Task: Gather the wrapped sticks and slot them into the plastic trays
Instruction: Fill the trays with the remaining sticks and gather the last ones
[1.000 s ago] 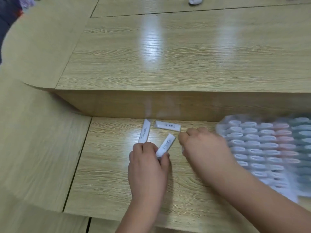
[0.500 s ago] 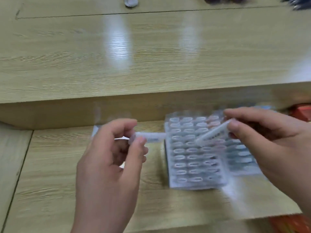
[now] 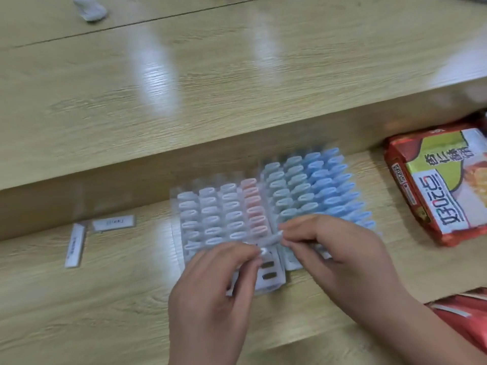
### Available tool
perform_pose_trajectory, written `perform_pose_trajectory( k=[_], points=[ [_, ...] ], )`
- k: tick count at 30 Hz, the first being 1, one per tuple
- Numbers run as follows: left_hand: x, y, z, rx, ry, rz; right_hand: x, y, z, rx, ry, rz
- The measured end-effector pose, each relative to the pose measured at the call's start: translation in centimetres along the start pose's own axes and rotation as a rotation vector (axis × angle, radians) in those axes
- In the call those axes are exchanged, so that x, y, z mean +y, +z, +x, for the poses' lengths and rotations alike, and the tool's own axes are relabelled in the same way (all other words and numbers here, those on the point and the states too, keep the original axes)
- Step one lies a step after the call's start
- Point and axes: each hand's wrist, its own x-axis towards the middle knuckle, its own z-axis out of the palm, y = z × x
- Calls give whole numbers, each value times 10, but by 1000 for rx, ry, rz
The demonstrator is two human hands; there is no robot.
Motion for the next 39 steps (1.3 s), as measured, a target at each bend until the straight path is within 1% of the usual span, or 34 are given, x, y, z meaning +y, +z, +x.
perform_pose_trajectory(
  k=[4, 9, 14, 19, 21, 24, 26, 30, 33, 36, 38, 39],
  points=[
    [-6, 9, -1, 64, -9, -14, 7, 9, 6, -32, -69, -6],
    [-7, 9, 1, 36, 10, 45, 8, 7, 14, -102, -99, -62],
    [-10, 1, -1, -8, 58, 27, 10, 0, 15, -161, -155, -143],
    [-10, 3, -3, -84, 178, 158, 6, 1, 13, -186, -225, -208],
    [-9, 5, -3, -106, 196, 192, 3, 1, 13, -199, -244, -227],
    [-7, 6, -3, -132, 216, 308, 3, 0, 12, -233, -276, -250],
    [-7, 5, -3, -145, 219, 326, 3, 1, 9, -250, -274, -250],
    [-4, 0, -2, -187, 245, 348, 2, 3, 4, -220, -254, -244],
    [0, -7, -3, -211, 208, 291, -2, 3, 3, -174, -266, -286],
    [-6, -21, -6, -130, 161, 183, -13, 9, 7, -112, -238, -290],
    [-20, -38, -10, -28, 97, 134, -28, 15, 15, -60, -205, -242],
    [-31, -50, -12, 32, 38, 121, -39, 21, 21, -49, -210, -202]
  ],
)
